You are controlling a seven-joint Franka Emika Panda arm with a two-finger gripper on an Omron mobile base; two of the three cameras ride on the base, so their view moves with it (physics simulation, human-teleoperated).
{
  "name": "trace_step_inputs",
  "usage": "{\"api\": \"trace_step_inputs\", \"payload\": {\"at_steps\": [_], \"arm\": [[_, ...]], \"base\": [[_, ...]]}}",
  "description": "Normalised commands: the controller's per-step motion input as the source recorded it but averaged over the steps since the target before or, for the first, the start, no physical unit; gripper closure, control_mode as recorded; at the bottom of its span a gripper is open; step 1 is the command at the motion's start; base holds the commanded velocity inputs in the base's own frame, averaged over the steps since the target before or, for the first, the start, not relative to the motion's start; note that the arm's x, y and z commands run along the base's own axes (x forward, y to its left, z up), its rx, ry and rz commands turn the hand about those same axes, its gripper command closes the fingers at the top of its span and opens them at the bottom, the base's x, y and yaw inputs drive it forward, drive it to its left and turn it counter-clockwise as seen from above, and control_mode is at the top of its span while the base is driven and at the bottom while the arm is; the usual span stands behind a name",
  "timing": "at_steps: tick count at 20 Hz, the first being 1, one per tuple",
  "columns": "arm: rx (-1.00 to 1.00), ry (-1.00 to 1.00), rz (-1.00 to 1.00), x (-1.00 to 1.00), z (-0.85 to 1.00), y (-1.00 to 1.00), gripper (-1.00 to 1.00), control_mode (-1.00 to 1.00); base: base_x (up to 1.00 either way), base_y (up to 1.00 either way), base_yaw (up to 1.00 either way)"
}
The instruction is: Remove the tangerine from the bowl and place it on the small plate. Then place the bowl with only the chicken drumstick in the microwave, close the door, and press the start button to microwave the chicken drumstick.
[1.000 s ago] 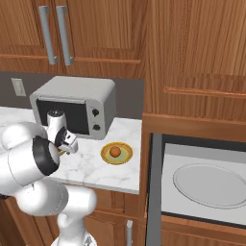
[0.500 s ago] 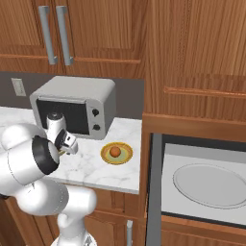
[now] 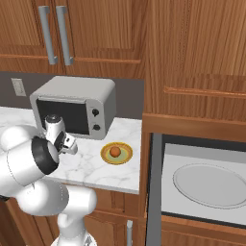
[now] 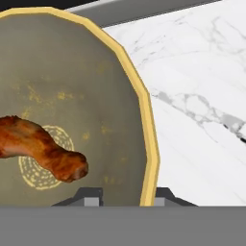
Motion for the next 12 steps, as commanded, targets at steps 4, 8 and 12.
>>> {"api": "trace_step_inputs", "payload": {"at_steps": [4, 8, 12], "arm": [[0.05, -0.10, 0.00, -0.23, 0.09, 0.00, 1.00, -1.00], [0.07, -0.13, 0.00, -0.56, 0.74, 0.00, 1.00, -1.00], [0.11, -0.02, 0.00, -0.63, 0.71, 0.00, 1.00, -1.00]], "base": [[0.00, 0.00, 0.00], [0.00, 0.00, 0.00], [0.00, 0.00, 0.00]]}}
